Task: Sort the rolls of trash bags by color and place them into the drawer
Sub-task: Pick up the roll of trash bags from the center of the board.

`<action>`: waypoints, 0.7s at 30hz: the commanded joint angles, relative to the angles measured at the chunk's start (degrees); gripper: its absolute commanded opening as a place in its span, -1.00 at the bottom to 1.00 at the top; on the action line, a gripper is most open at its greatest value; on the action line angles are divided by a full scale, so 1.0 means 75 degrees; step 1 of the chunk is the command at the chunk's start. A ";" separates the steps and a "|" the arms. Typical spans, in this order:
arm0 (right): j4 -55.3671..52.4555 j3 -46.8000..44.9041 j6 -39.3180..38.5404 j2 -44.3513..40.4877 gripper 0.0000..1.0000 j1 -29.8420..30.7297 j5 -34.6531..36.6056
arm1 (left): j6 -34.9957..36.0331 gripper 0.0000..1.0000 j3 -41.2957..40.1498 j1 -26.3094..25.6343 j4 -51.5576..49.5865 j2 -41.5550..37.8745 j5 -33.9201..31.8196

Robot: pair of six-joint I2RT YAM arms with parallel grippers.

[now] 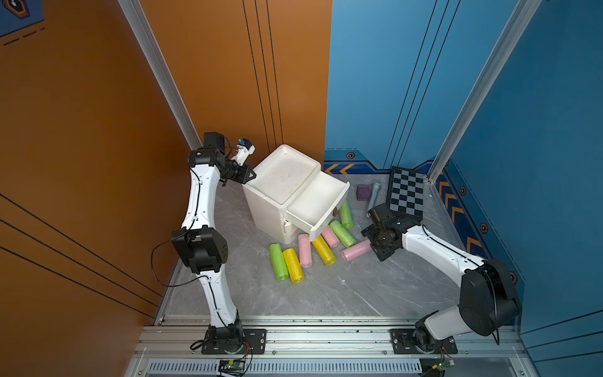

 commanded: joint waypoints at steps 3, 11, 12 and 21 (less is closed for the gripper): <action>-0.0286 0.0190 0.0793 0.0479 0.65 0.0079 -0.0082 | -0.0411 -1.00 0.0141 0.0212 -0.0085 -0.0126 0.0344; -0.0274 0.0405 0.1071 0.1040 0.63 0.0229 -0.0367 | -0.0232 -1.00 -0.0113 0.0214 -0.0083 -0.0146 0.0346; -0.0274 0.0504 0.1063 0.1166 0.63 0.0236 -0.0324 | -0.0196 -1.00 -0.0149 0.0213 -0.0090 -0.0142 0.0320; -0.0040 0.0852 0.1126 0.1903 0.35 0.0241 -0.0352 | -0.0186 -1.00 -0.0016 0.0276 -0.0088 0.0106 0.0461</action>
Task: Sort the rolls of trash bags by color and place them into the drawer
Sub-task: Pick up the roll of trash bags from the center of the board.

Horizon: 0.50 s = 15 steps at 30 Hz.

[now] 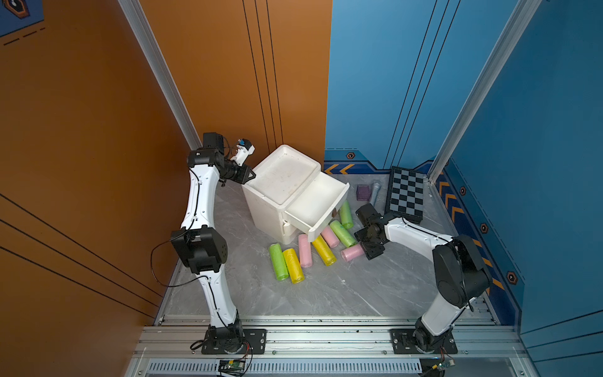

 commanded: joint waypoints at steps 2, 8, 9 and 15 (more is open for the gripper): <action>-0.0026 0.0090 0.0204 0.0151 0.26 0.0072 0.0019 | -0.0408 -1.00 0.0137 0.0221 -0.0142 0.0169 0.0480; 0.0162 -0.0255 0.0263 -0.0031 -0.52 -0.0020 0.0108 | -0.0449 -1.00 0.0225 0.0221 -0.0138 0.0242 0.0519; 0.0172 -0.0293 0.0245 -0.0079 -0.65 -0.0038 0.0155 | -0.0460 -1.00 0.0223 0.0226 -0.0138 0.0234 0.0518; 0.0407 -0.0589 0.0049 -0.0053 -0.77 -0.0181 0.0031 | -0.0555 -1.00 0.0166 0.0218 -0.0137 0.0196 0.0533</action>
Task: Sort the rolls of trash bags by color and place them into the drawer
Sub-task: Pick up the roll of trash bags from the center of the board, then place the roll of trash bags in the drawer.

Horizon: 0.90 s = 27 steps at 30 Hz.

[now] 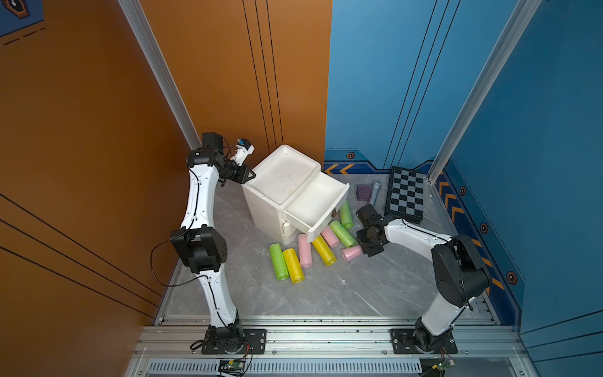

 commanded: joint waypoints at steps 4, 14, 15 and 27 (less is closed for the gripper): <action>-0.0039 -0.0394 -0.0379 -0.0244 -0.83 -0.0095 0.0286 | -0.0610 -1.00 0.0135 0.0157 -0.0123 0.0107 0.0424; -0.0814 0.0405 -0.2534 -0.1767 -0.69 -0.0129 0.0385 | -0.0694 -1.00 0.0171 0.0163 -0.0123 0.0017 0.0420; -0.0908 0.0672 -0.2809 -0.1808 -0.68 -0.0130 0.0342 | -0.0693 -1.00 0.0159 0.0157 -0.0123 -0.0006 0.0402; -0.1297 0.5810 -0.4261 0.0384 -0.66 0.0002 -0.1550 | -0.0798 -1.00 0.0156 0.0178 -0.0127 -0.0276 0.0471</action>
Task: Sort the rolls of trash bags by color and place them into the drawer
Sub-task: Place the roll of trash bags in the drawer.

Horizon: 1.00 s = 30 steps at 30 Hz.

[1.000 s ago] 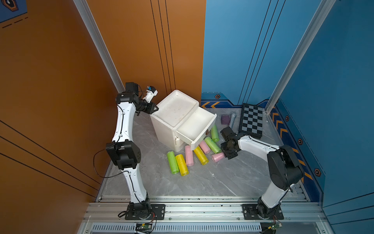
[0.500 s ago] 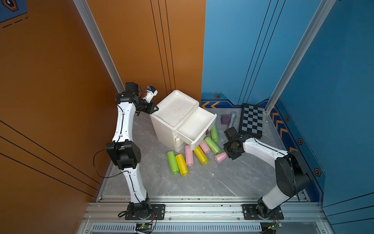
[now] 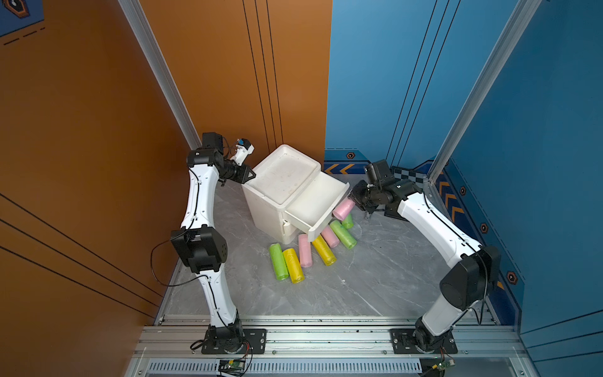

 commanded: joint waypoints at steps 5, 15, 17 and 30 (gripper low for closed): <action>-0.0238 0.2793 -0.0163 0.1532 -0.63 -0.0031 -0.1729 | -0.0673 -1.00 0.0060 0.0207 -0.0127 -0.0388 0.0442; -0.0304 0.4391 -0.0095 0.2875 -0.61 -0.0010 -0.3070 | -0.0620 -1.00 -0.0149 0.0236 -0.0120 -0.0565 0.0474; -0.0313 0.4695 -0.0201 0.3168 -0.61 -0.0062 -0.3563 | -0.0608 -1.00 -0.0152 0.0251 -0.0120 -0.0588 0.0507; -0.0995 0.4845 -0.0650 0.3490 -0.06 -0.0067 -0.3895 | -0.0620 -1.00 -0.0164 0.0270 -0.0120 -0.0573 0.0559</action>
